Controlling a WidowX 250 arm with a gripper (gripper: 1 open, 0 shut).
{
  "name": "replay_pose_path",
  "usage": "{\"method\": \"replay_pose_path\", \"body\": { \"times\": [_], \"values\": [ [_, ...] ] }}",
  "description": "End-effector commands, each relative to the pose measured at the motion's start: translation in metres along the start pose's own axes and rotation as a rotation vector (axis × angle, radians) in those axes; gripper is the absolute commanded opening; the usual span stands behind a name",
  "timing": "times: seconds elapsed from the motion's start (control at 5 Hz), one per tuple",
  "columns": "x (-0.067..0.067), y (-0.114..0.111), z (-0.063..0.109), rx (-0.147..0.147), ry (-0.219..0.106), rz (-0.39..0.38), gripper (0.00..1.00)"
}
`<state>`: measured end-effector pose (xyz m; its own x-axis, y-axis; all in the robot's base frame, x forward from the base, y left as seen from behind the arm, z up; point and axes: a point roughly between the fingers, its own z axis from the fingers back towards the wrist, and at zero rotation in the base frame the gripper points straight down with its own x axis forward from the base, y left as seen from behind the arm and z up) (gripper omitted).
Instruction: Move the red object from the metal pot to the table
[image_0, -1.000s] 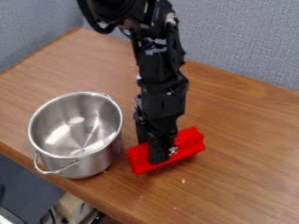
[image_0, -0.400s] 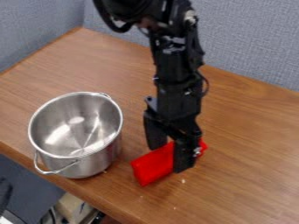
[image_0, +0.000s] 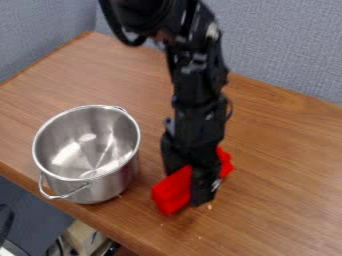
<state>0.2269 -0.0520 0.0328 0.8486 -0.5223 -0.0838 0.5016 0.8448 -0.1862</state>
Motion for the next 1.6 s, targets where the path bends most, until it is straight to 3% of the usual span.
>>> {"method": "replay_pose_path", "body": {
  "times": [0.0, 0.2, 0.4, 0.8, 1.2, 1.4],
  "values": [
    [0.008, 0.002, 0.002, 0.011, -0.018, -0.039, 0.0],
    [0.014, 0.0, 0.009, 0.013, -0.007, -0.067, 0.0],
    [0.009, 0.011, 0.02, 0.01, -0.015, -0.042, 1.0],
    [-0.005, 0.017, 0.031, 0.024, -0.021, 0.016, 1.0],
    [-0.02, 0.01, 0.07, 0.08, -0.081, 0.078, 1.0],
    [-0.024, 0.02, 0.066, 0.078, -0.075, 0.073, 1.0]
  ]
}}
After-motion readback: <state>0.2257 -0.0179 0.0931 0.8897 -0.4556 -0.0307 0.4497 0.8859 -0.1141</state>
